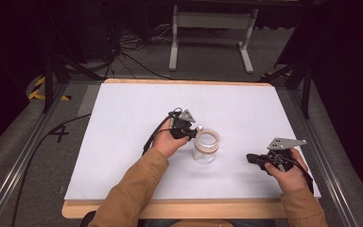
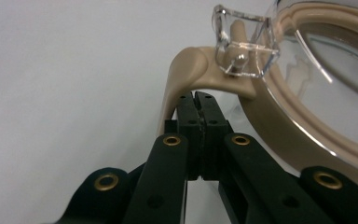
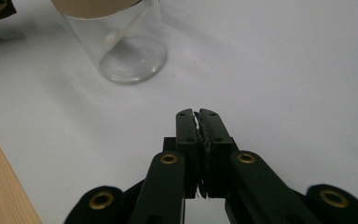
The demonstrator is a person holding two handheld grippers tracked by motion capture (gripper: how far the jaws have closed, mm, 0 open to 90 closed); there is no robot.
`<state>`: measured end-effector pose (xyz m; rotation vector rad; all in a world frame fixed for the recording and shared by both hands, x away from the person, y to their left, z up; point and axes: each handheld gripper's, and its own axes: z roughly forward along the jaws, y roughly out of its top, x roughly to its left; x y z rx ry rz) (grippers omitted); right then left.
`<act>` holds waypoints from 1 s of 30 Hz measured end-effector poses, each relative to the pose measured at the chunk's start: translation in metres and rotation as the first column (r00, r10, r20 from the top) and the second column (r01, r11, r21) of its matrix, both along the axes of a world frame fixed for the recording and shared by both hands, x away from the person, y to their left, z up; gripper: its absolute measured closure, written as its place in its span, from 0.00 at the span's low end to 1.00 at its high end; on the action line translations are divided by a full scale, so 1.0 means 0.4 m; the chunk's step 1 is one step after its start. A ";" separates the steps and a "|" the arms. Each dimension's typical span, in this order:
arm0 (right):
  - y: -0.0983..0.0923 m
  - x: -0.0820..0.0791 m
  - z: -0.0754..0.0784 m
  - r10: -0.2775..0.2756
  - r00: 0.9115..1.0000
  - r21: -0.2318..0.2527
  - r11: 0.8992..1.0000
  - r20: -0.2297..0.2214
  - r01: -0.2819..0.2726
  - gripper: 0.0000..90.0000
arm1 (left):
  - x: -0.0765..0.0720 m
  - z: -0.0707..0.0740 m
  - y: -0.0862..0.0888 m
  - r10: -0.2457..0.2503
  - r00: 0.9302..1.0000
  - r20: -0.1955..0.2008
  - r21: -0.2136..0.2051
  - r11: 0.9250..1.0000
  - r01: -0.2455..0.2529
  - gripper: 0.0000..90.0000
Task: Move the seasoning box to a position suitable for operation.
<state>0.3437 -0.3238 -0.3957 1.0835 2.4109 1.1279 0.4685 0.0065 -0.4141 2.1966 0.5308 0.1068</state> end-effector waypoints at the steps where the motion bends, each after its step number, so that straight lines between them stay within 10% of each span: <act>1: 0.000 0.000 0.000 0.000 1.000 0.000 1.000 0.000 0.000 0.97 | 0.000 0.000 0.001 -0.001 1.000 -0.004 -0.006 1.000 0.001 1.00; 10: 0.027 0.011 -0.004 0.031 0.999 0.003 1.000 0.008 -0.031 0.98 | -0.025 0.040 0.045 0.028 1.000 0.007 0.042 0.999 -0.028 1.00; 30: 0.186 0.137 -0.045 0.134 0.989 -0.006 0.991 0.064 -0.133 1.00 | -0.140 0.083 0.208 0.153 0.988 0.024 -0.003 0.988 -0.153 0.97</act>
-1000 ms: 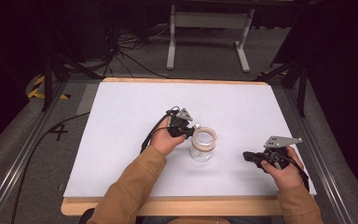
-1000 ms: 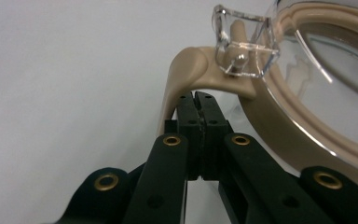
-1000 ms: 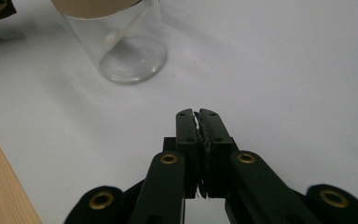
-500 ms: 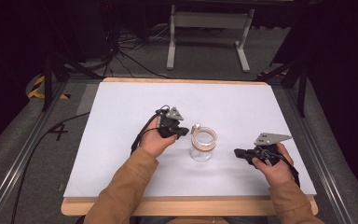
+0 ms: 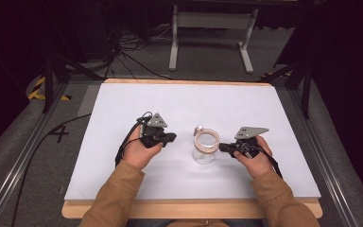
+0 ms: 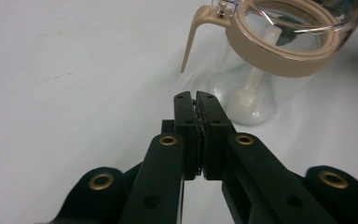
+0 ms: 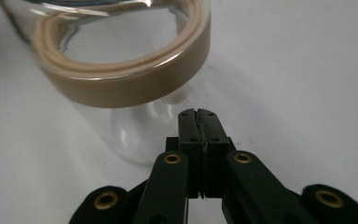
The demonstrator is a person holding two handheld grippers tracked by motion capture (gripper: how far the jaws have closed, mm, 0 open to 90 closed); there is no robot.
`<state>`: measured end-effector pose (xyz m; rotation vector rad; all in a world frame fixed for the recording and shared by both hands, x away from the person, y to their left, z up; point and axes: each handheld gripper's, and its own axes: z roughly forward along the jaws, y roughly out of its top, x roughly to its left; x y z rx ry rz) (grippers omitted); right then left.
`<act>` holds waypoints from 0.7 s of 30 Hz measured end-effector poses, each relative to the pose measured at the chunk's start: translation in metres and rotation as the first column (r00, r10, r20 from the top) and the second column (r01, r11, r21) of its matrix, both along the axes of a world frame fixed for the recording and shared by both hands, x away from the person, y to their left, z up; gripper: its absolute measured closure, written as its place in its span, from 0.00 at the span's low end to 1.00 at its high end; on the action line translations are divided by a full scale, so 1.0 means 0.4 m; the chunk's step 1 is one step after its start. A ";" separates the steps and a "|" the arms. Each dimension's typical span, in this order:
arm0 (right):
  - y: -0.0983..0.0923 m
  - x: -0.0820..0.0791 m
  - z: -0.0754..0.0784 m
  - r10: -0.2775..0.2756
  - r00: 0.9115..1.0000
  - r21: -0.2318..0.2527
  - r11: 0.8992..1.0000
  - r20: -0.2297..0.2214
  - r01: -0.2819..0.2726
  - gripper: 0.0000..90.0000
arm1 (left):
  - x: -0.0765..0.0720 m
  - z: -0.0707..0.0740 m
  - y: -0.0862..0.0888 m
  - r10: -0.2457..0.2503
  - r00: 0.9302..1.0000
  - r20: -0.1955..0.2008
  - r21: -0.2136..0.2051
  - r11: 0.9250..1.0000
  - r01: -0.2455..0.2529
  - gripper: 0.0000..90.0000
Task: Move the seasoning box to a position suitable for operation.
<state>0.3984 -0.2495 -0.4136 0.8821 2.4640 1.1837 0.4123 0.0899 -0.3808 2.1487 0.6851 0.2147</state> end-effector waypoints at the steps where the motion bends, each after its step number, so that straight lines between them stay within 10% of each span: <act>1: 0.001 0.005 -0.002 -0.003 1.000 -0.002 1.000 0.001 0.003 1.00 | -0.003 0.000 0.006 0.001 1.000 0.005 0.002 1.000 -0.001 0.97; 21: 0.030 -0.003 -0.015 0.050 0.999 -0.045 0.998 -0.021 -0.050 1.00 | 0.006 -0.012 0.022 0.011 1.000 -0.024 -0.031 0.999 -0.011 0.95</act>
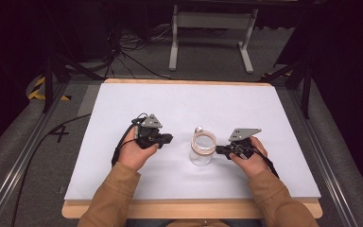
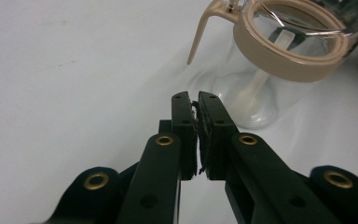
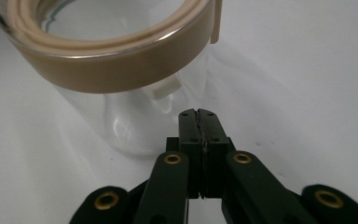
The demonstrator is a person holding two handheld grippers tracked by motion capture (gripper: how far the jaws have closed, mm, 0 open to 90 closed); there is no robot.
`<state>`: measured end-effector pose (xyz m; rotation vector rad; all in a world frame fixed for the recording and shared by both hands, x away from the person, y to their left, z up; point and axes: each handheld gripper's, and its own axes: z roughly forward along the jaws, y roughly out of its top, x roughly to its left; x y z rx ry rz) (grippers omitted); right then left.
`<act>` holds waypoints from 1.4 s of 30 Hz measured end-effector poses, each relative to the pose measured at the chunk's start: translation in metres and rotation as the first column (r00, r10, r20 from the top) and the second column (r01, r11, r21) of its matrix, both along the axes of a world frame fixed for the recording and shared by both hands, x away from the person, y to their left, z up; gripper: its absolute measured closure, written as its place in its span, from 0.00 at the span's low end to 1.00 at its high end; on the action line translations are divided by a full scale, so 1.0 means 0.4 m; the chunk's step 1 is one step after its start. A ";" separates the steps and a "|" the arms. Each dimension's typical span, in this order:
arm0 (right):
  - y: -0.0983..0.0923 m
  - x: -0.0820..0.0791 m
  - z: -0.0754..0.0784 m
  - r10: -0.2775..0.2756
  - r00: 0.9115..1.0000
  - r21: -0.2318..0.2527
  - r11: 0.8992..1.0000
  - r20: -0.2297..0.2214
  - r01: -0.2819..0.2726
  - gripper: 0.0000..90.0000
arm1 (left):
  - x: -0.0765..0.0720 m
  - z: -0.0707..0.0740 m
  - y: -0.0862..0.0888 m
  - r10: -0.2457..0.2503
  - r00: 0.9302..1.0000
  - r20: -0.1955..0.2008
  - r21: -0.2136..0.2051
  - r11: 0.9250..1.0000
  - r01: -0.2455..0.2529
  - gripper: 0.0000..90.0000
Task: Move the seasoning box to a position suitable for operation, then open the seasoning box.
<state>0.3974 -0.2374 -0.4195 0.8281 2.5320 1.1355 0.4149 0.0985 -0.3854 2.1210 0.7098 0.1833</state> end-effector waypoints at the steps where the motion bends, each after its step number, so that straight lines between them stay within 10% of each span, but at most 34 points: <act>1: 0.002 -0.004 0.000 0.003 1.000 0.000 1.000 -0.005 -0.003 1.00 | 0.002 0.001 0.001 -0.006 1.000 0.004 0.006 1.000 0.006 0.95; 16: 0.016 -0.027 0.003 0.032 0.999 0.001 1.000 -0.010 -0.032 1.00 | 0.012 0.013 -0.002 -0.002 1.000 0.007 -0.021 1.000 0.003 0.94; 42: -0.124 -0.092 0.080 -0.090 0.995 0.078 0.993 0.036 0.087 1.00 | 0.039 0.104 -0.077 -0.142 0.989 0.033 -0.138 0.980 0.145 0.88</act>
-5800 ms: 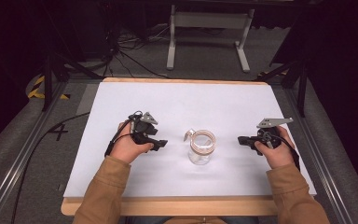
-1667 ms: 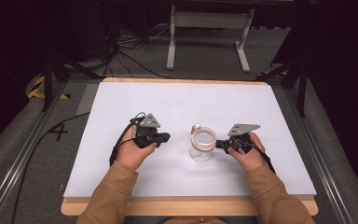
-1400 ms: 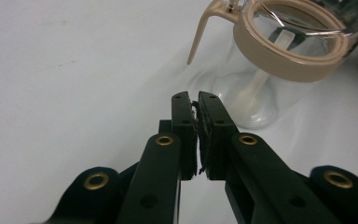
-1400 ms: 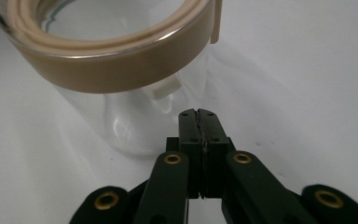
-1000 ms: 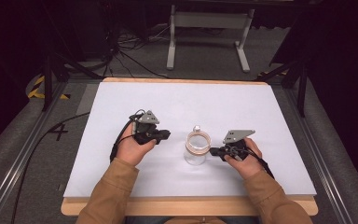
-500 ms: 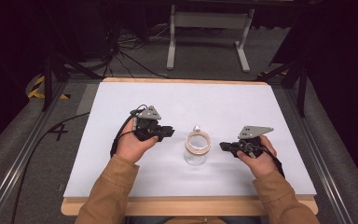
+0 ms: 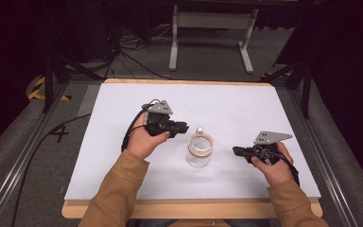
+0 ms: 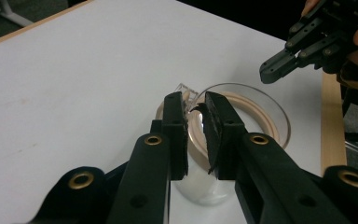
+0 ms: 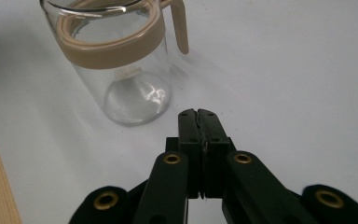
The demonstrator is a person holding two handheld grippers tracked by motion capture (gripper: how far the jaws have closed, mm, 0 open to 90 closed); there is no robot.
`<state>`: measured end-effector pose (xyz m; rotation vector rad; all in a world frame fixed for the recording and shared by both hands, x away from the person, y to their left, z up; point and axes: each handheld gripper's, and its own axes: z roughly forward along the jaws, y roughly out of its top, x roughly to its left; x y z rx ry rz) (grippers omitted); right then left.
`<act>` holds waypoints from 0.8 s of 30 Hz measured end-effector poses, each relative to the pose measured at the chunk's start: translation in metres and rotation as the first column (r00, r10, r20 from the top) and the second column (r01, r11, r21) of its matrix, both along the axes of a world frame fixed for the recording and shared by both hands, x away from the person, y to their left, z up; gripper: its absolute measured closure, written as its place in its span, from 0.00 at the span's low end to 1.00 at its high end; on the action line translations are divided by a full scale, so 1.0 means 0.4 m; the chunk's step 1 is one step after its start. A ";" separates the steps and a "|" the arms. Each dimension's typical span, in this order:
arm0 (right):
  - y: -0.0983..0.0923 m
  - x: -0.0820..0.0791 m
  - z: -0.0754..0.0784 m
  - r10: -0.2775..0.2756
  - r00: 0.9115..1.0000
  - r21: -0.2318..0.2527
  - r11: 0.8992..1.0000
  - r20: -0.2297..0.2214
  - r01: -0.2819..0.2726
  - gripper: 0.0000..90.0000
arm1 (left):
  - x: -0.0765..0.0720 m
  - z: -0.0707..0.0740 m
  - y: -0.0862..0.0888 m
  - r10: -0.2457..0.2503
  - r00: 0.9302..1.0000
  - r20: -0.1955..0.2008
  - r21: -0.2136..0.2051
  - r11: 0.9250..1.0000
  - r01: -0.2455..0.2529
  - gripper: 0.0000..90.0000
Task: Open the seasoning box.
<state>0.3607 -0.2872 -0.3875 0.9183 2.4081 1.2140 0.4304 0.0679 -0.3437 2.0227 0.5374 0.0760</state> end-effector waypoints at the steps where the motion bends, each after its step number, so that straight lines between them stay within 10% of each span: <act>1: -0.002 -0.003 -0.001 -0.004 1.000 0.001 1.000 0.000 0.004 1.00 | 0.004 0.001 -0.006 -0.009 1.000 -0.002 -0.006 1.000 0.009 0.88; 24: -0.041 -0.055 -0.020 -0.053 0.999 0.004 0.999 -0.012 0.053 0.99 | 0.086 -0.060 -0.097 -0.014 0.998 -0.057 -0.034 0.999 0.012 0.87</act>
